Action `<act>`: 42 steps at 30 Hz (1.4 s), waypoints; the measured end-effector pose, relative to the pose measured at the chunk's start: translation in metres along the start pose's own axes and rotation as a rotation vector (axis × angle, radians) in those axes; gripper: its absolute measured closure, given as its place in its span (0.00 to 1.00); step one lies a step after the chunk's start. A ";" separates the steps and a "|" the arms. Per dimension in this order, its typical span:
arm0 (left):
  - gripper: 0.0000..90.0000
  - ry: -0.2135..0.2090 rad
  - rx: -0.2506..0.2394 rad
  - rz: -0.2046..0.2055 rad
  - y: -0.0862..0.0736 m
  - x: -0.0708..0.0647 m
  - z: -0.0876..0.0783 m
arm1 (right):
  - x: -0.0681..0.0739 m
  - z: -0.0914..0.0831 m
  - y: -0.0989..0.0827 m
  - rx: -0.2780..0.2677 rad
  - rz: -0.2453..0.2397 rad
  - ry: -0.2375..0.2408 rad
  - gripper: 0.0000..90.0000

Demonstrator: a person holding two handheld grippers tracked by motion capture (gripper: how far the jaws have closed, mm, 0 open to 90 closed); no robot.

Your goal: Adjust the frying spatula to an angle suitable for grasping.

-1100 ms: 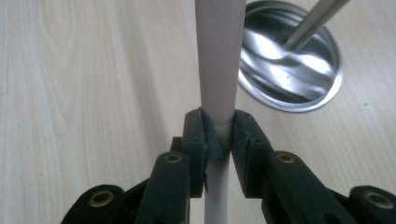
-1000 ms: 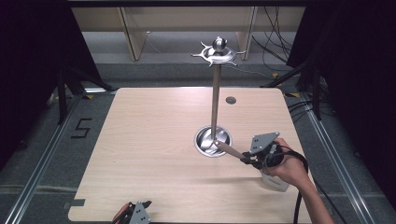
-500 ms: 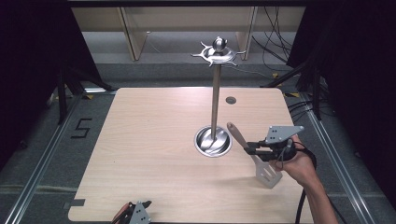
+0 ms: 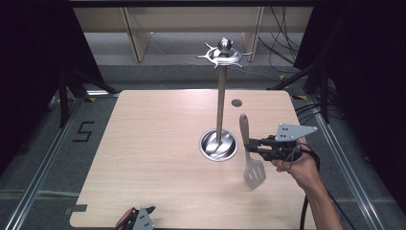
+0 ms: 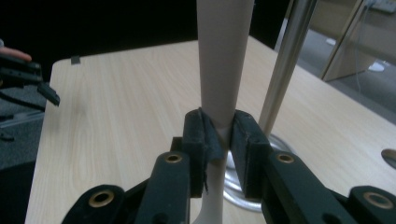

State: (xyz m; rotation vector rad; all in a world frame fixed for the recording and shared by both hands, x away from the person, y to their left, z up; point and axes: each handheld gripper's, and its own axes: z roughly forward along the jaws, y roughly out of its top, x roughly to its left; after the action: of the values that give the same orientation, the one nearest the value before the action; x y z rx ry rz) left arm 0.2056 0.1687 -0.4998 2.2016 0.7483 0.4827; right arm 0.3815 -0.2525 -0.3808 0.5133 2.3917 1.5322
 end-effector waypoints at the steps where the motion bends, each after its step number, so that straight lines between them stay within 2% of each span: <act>1: 0.17 -0.020 0.012 -0.001 0.001 0.000 -0.001 | 0.000 0.002 0.001 -0.028 -0.027 -0.003 0.86; 2: 0.17 -0.001 -0.002 0.001 0.000 0.000 0.000 | 0.002 0.002 0.003 -0.038 -0.011 0.002 0.86; 3: 0.17 0.002 -0.002 0.003 0.000 0.000 0.000 | 0.000 0.004 0.005 -0.059 -0.032 0.004 0.86; 4: 0.17 0.002 -0.002 0.003 0.000 0.000 0.000 | 0.000 0.004 0.005 -0.059 -0.032 0.004 0.86; 5: 0.17 -0.018 0.017 0.002 0.000 0.001 -0.002 | 0.001 0.005 0.009 -0.071 -0.007 0.004 0.86; 7: 0.17 -0.004 0.000 -0.004 0.000 0.000 0.000 | 0.002 0.005 0.011 -0.072 -0.008 0.013 0.86; 8: 0.17 0.009 0.004 0.013 0.000 0.001 -0.001 | 0.002 0.007 0.015 -0.088 -0.003 0.014 0.86; 10: 0.17 0.000 0.011 0.012 0.000 0.001 -0.001 | 0.001 0.007 0.017 -0.093 -0.013 0.013 0.86; 11: 0.17 0.000 0.001 -0.003 0.000 0.000 0.000 | 0.001 0.008 0.020 -0.103 0.012 0.022 0.86; 12: 0.17 0.000 0.001 -0.003 0.000 0.000 0.000 | 0.001 0.008 0.020 -0.103 0.012 0.022 0.86; 16: 0.17 -0.002 0.003 -0.001 0.000 0.001 -0.001 | -0.001 0.008 0.025 -0.113 0.012 0.011 0.86; 17: 0.17 0.000 0.001 -0.002 0.000 0.001 -0.001 | -0.003 0.009 0.027 -0.136 -0.005 -0.021 0.86; 20: 0.17 -0.001 -0.001 0.011 0.001 0.001 -0.001 | -0.004 0.008 0.029 -0.136 -0.002 -0.008 0.86; 21: 0.17 -0.001 0.002 -0.002 0.000 0.001 -0.001 | -0.004 0.007 0.029 -0.127 0.016 -0.003 0.86; 22: 0.17 0.000 0.001 -0.004 0.000 0.001 -0.001 | -0.005 0.007 0.030 -0.132 0.009 -0.021 0.86; 23: 0.17 0.001 -0.001 -0.004 0.000 0.000 -0.001 | -0.004 0.007 0.030 -0.137 0.025 -0.027 0.86; 24: 0.17 0.003 -0.004 0.010 0.001 0.001 -0.001 | -0.005 0.006 0.031 -0.130 0.018 -0.017 0.86; 25: 0.17 -0.001 -0.002 -0.007 0.000 0.001 0.000 | -0.007 0.005 0.033 -0.133 0.027 -0.012 0.86; 28: 0.17 -0.002 -0.001 -0.006 0.000 0.000 -0.001 | -0.008 0.003 0.037 -0.138 0.019 -0.030 0.86; 29: 0.17 0.003 -0.004 0.012 0.001 0.001 -0.001 | -0.009 0.002 0.039 -0.137 0.017 -0.025 0.86; 32: 0.17 0.001 -0.002 -0.005 0.000 0.001 -0.001 | -0.012 -0.001 0.045 -0.144 0.002 -0.051 0.86; 34: 0.17 0.004 -0.006 0.009 0.001 0.001 -0.001 | -0.012 -0.003 0.050 -0.149 0.018 -0.040 0.86; 38: 0.17 -0.003 0.001 -0.008 0.000 0.001 -0.001 | -0.015 -0.006 0.056 -0.155 0.011 -0.064 0.86; 40: 0.17 0.001 -0.004 0.004 0.001 0.001 -0.001 | -0.018 -0.008 0.061 -0.161 -0.002 -0.067 0.86; 41: 0.17 -0.006 -0.010 -0.018 0.000 0.000 0.000 | -0.019 -0.009 0.064 -0.152 0.002 -0.071 0.86; 42: 0.17 -0.006 -0.010 -0.018 0.000 0.000 0.000 | -0.019 -0.009 0.064 -0.152 0.002 -0.071 0.86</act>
State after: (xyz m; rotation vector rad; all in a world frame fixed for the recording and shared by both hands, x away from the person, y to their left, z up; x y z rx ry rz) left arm 0.2055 0.1687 -0.4995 2.1847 0.7602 0.4699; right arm 0.4055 -0.2436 -0.3180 0.5272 2.2014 1.6516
